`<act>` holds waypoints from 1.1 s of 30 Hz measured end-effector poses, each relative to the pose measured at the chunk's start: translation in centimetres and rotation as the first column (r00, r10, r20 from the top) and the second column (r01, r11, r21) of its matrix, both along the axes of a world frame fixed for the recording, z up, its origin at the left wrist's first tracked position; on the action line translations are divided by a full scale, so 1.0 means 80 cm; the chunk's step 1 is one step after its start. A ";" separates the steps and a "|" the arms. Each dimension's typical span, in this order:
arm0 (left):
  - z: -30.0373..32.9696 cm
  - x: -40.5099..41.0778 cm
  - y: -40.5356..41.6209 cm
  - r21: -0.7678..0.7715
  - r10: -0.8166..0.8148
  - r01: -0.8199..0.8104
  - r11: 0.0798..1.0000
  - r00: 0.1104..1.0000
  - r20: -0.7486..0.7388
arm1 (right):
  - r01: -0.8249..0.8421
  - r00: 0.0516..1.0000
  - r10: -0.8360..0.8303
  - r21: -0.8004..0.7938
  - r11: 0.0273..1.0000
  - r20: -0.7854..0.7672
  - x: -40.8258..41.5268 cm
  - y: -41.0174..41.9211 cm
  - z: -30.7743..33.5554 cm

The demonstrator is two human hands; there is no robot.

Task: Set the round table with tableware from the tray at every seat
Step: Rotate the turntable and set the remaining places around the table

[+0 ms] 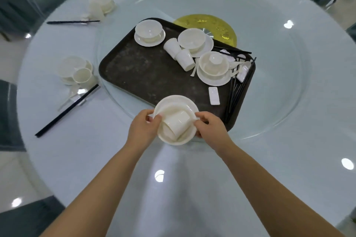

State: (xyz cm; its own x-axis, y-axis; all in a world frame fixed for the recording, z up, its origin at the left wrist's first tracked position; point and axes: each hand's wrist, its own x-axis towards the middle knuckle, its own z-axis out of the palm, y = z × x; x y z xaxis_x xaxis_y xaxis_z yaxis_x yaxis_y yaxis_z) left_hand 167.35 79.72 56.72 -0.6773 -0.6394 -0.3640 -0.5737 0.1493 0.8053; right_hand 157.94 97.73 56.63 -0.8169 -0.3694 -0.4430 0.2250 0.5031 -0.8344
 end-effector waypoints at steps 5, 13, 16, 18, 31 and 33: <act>-0.008 0.065 -0.021 0.034 0.099 -0.101 0.994 0.993 0.057 | -0.126 0.991 0.126 0.000 0.992 0.047 0.048 -0.031 -0.006; -0.042 0.147 -0.035 0.133 0.169 -0.193 0.972 0.970 0.175 | -0.251 0.962 0.242 0.061 0.966 0.125 0.114 -0.050 -0.034; -0.053 0.169 -0.039 0.150 0.179 -0.213 0.966 0.961 0.208 | -0.285 0.947 0.265 0.097 0.953 0.180 0.130 -0.055 -0.046; -0.057 0.178 -0.042 0.165 0.177 -0.217 0.962 0.958 0.227 | -0.270 0.944 0.243 0.100 0.958 0.224 0.137 -0.059 -0.051; -0.063 0.190 -0.046 0.080 0.103 -0.120 0.990 0.976 0.190 | -0.114 0.953 0.084 0.085 0.990 0.291 0.152 -0.076 -0.066; -0.060 0.190 -0.044 -0.035 0.062 -0.056 0.998 0.983 0.174 | -0.137 0.954 0.102 0.108 0.985 0.283 0.153 -0.076 -0.069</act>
